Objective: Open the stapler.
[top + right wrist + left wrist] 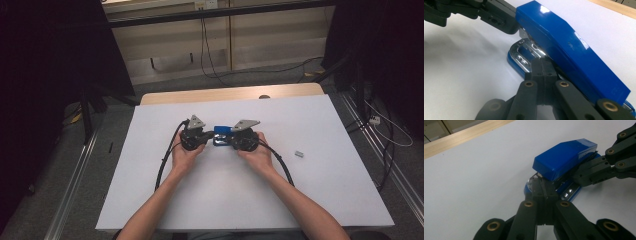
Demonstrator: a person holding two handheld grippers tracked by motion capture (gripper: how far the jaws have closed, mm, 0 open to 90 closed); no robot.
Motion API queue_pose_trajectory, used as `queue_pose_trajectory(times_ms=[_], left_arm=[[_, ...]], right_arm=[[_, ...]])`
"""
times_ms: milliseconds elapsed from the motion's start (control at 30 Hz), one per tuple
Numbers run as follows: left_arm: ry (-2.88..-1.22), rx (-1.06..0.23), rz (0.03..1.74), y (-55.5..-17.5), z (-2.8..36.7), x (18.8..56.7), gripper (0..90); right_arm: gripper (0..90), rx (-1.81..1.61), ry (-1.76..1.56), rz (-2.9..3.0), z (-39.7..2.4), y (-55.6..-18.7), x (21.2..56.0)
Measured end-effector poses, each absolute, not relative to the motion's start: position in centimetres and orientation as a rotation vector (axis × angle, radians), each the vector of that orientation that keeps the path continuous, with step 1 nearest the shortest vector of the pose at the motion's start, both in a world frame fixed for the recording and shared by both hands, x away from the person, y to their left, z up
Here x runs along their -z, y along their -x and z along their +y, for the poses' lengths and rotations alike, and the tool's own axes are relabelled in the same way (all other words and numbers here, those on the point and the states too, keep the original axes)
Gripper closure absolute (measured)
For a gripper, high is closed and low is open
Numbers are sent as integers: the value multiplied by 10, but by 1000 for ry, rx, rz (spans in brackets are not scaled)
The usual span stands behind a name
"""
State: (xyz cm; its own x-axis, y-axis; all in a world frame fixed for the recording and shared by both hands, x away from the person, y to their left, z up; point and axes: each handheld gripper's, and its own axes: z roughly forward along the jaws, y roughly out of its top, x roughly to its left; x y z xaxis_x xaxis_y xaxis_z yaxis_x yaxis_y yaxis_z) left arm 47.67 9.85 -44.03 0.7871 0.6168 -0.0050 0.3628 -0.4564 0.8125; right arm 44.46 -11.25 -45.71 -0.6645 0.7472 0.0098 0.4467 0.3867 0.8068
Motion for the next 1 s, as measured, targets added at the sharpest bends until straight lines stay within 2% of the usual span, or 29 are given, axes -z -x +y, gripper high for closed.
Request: queue_pose_trajectory(times_ms=[1000], left_arm=[[-2044,-365,724,-477,97,433,900]], right_arm=[[900,-1193,-1020,2270,-109,-441,451]])
